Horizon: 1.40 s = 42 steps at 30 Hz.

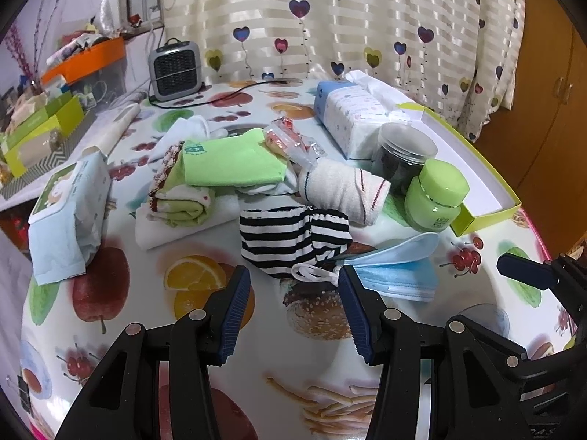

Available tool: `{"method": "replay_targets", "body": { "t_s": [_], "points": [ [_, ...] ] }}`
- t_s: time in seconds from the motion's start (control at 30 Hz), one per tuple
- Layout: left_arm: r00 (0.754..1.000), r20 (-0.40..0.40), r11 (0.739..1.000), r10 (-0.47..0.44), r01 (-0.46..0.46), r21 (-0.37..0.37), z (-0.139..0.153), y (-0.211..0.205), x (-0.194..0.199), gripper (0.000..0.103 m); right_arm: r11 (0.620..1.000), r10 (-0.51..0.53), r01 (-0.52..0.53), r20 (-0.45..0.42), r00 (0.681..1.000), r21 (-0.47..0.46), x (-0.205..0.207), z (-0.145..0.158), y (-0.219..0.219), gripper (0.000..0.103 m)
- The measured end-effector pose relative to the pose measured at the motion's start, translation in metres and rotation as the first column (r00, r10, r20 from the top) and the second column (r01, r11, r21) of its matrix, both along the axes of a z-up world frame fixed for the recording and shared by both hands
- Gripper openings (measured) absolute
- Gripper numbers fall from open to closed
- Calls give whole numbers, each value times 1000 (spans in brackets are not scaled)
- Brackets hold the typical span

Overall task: Organize soft objects
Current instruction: 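Move the left tool toward the striped cloth while the right tool approaches the blue mask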

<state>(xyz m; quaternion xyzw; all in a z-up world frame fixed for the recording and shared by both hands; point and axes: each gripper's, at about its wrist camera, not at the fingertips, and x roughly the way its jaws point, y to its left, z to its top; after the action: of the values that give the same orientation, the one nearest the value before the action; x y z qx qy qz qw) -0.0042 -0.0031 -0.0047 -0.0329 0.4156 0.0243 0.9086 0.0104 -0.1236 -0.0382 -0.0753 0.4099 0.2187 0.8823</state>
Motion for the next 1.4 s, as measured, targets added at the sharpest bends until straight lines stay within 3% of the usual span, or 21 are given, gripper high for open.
{"method": "replay_targets", "body": {
  "t_s": [1.4],
  "points": [
    [1000,-9,996,-22,22,-84,-7,3,3,49,999,43,-42,-23,999,19,8,-4,9,82]
  ]
}}
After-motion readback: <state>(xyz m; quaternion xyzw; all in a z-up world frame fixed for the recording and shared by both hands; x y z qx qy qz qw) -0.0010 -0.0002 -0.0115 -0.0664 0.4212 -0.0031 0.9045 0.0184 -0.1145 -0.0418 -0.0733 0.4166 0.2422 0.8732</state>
